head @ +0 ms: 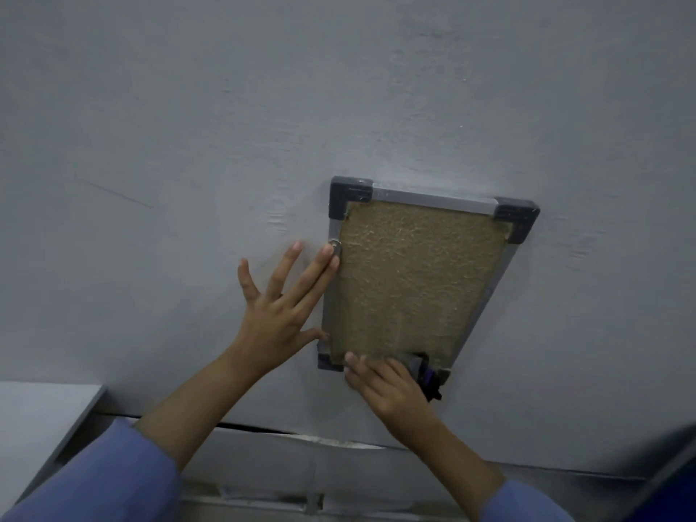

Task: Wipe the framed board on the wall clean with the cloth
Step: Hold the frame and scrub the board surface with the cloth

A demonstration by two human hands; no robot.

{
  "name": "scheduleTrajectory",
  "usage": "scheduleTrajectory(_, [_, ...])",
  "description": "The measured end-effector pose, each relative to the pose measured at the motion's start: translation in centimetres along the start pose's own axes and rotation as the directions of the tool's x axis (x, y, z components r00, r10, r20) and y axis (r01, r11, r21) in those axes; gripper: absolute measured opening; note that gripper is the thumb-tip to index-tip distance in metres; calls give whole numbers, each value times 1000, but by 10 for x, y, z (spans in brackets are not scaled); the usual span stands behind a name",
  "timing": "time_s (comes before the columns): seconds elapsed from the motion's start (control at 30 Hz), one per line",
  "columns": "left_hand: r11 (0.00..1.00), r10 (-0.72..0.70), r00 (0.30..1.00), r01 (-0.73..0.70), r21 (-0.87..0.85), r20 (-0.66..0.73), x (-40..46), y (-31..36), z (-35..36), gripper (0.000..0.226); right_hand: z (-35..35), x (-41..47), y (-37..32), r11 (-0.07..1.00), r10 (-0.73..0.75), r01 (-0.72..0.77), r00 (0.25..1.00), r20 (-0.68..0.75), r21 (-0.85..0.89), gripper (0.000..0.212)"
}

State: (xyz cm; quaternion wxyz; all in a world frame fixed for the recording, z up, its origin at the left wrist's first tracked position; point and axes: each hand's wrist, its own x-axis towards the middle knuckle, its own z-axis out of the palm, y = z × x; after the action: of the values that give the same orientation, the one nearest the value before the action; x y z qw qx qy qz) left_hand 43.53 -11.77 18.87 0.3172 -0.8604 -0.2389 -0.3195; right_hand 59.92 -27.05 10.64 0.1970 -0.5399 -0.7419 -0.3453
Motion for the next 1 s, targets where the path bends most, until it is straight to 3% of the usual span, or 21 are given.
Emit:
scheduleTrajectory(0.07, [1000,-2,1000,2,-13,-3,-1,1,-1,131,-3,0,-6,999,42,-42,999,-13,32,25])
scheduleTrajectory(0.3, [1000,-11,1000,11,-23,-9,0,3,-2,134,-25,57,21,977,184,-207,937,-297,-48,23])
scheduleTrajectory(0.47, [999,-16,1000,16,-31,-9,-1,4,-4,129,5,10,-1,998,60,-61,997,-50,-25,26])
scheduleTrajectory(0.57, [998,-24,1000,24,-60,-6,-2,6,-5,131,-3,-4,-7,995,80,-81,997,7,57,26])
scheduleTrajectory(0.67, [997,-31,999,30,-76,-14,-1,7,-4,133,-37,21,7,987,154,-144,974,-164,71,27])
scheduleTrajectory(0.77, [995,-21,999,19,-99,-26,-1,6,-3,135,-81,66,48,985,150,-173,901,-407,-20,27])
scheduleTrajectory(0.83, [993,-21,999,18,-115,-28,-1,6,-3,135,-94,82,71,975,169,-215,863,-475,-45,30])
scheduleTrajectory(0.93, [993,-27,999,24,-113,-25,0,7,-2,135,-74,61,70,978,148,-193,901,-408,-72,28])
scheduleTrajectory(1.0, [994,-29,999,27,-106,-18,1,7,-2,135,-49,27,53,984,147,-170,946,-290,-57,28])
